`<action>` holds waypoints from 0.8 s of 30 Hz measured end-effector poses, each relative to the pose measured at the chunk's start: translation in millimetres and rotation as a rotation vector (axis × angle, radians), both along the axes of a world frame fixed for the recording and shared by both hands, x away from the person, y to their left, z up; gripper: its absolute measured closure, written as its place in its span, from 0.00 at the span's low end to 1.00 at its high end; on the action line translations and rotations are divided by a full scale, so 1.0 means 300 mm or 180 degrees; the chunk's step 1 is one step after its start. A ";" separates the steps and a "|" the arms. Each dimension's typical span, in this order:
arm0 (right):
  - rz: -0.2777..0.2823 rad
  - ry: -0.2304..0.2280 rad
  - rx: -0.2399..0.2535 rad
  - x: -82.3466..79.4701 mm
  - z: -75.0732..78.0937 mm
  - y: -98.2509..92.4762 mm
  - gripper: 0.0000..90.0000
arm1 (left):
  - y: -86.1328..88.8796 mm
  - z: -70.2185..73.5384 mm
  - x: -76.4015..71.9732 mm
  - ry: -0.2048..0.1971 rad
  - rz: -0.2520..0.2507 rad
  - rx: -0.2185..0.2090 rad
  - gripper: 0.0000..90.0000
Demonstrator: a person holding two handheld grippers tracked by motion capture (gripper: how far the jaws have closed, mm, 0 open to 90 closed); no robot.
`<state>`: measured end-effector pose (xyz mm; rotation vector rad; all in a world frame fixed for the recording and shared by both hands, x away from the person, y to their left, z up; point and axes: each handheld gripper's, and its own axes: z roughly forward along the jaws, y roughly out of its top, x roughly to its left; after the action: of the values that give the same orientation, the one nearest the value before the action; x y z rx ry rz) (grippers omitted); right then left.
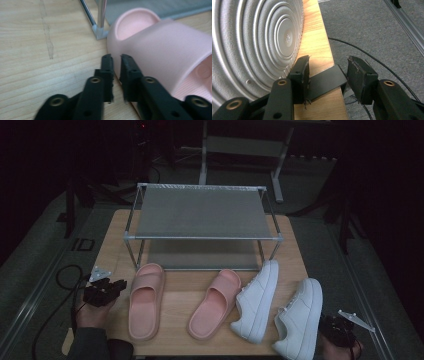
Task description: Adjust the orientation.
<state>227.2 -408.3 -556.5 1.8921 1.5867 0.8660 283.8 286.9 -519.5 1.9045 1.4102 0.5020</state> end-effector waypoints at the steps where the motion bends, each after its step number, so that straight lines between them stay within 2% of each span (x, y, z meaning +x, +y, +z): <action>1: 0.0001 -0.0003 0.0000 -0.002 0.001 -0.001 0.58 | -0.004 -0.004 0.000 0.0010 -0.0025 0.0023 0.99; 5: 0.0010 -0.0014 -0.0003 -0.003 0.001 -0.002 0.58 | -0.013 -0.019 -0.002 0.0084 -0.0046 0.0107 1.00; 9: 0.0006 -0.0028 0.0005 -0.008 0.002 -0.004 0.58 | -0.014 -0.045 -0.045 0.0204 -0.0080 0.0132 1.00; 15: 0.0007 -0.0029 -0.0002 -0.011 0.003 -0.005 0.59 | -0.024 -0.065 -0.088 0.0272 -0.0219 0.0121 1.00; 24: 0.0009 -0.0029 -0.0002 -0.012 0.003 -0.005 0.59 | -0.078 -0.062 -0.080 0.0314 -0.0399 0.0138 1.00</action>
<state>223.7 -409.7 -555.5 1.8833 1.5845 0.8739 259.9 263.4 -538.1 2.0624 1.3405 0.3860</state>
